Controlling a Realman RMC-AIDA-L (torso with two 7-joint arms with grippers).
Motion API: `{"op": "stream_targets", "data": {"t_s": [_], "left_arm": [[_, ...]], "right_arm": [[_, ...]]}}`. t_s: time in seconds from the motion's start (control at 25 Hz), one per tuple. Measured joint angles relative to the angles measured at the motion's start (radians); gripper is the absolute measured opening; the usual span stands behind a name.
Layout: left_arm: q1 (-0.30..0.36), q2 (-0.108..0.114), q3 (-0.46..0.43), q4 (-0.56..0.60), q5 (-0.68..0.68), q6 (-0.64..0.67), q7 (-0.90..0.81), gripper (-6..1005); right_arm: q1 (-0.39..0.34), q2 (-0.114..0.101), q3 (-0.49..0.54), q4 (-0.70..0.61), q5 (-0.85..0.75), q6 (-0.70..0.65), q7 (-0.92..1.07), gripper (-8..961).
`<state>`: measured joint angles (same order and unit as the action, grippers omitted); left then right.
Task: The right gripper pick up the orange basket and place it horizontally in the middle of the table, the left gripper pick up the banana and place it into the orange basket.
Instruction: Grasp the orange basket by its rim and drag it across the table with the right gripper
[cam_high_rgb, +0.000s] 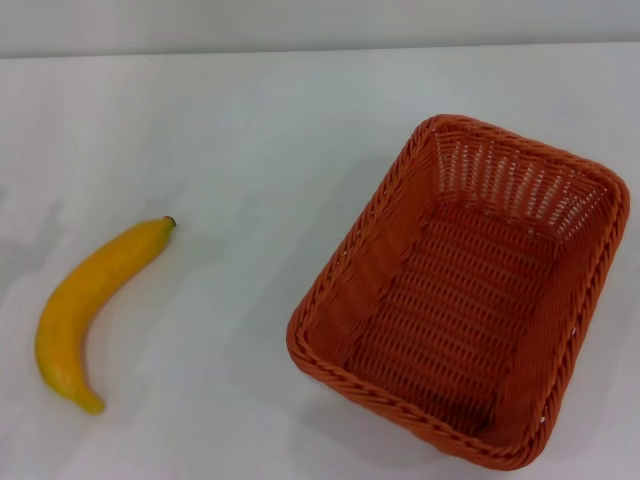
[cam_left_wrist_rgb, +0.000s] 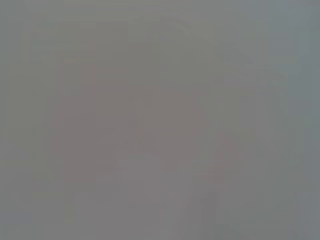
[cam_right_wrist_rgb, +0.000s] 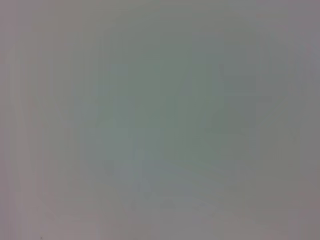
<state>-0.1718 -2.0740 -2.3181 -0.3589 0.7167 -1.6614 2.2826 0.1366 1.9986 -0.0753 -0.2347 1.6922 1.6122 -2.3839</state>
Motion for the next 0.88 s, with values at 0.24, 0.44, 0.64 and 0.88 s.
{"op": "stream_targets", "data": {"t_s": [0.24, 0.44, 0.64, 0.88], "left_arm": [[0.0, 0.0, 0.0, 0.0, 0.001, -0.001, -0.004, 868], [0.0, 0.0, 0.001, -0.001, 0.001, -0.002, -0.006, 867], [0.0, 0.001, 0.002, -0.007, 0.0, -0.002, -0.023, 866], [0.0, 0.002, 0.001, -0.008, 0.004, -0.003, -0.029, 865]], "right_arm": [[0.001, 0.0, -0.001, -0.002, 0.0, 0.0, 0.008, 833], [0.006, 0.001, -0.006, -0.054, -0.018, 0.0, 0.064, 827], [0.024, 0.001, -0.104, -0.273, -0.057, -0.02, 0.304, 821], [0.08, -0.008, -0.283, -0.681, -0.241, -0.081, 0.722, 814]]}}
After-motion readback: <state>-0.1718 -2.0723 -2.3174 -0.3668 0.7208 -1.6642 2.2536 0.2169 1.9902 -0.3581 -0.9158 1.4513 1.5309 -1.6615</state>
